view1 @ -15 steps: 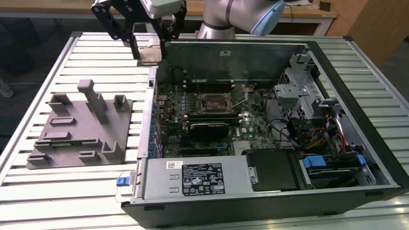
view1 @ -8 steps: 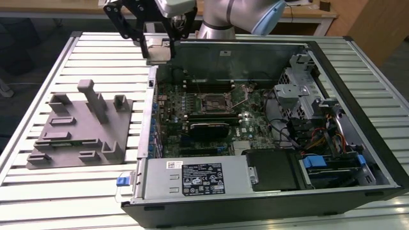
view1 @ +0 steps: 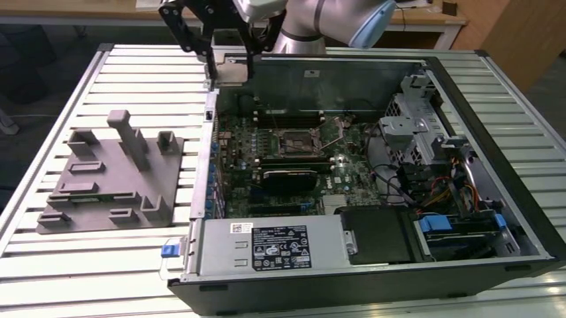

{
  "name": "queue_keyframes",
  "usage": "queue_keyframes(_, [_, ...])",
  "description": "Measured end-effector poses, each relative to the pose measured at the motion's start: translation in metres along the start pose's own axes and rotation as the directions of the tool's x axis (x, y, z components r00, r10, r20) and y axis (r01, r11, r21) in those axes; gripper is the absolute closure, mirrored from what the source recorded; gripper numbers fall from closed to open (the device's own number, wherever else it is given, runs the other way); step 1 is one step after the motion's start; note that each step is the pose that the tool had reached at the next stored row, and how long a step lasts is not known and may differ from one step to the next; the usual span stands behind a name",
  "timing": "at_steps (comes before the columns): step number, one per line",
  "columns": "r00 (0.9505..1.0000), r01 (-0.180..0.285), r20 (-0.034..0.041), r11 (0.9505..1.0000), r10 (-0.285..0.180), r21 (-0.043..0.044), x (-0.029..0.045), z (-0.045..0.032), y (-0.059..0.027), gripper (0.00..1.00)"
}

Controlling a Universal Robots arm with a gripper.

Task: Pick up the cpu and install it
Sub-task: 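Pick up the cpu and move it towards the insertion slot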

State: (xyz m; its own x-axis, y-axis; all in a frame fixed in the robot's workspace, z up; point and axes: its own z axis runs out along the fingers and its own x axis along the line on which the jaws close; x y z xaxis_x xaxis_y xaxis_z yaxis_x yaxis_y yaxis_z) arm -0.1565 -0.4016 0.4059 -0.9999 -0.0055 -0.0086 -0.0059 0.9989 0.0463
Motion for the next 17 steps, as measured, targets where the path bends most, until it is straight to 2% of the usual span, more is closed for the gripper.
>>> queue_keyframes(7, [1.0000, 0.000, 0.0000, 1.0000, 0.000, 0.0000, -0.0150, 0.0012, 0.0034, 0.47])
queue_keyframes(17, [1.0000, 0.000, 0.0000, 1.0000, 0.000, 0.0001, -0.0509, 0.0039, 0.0130, 0.47])
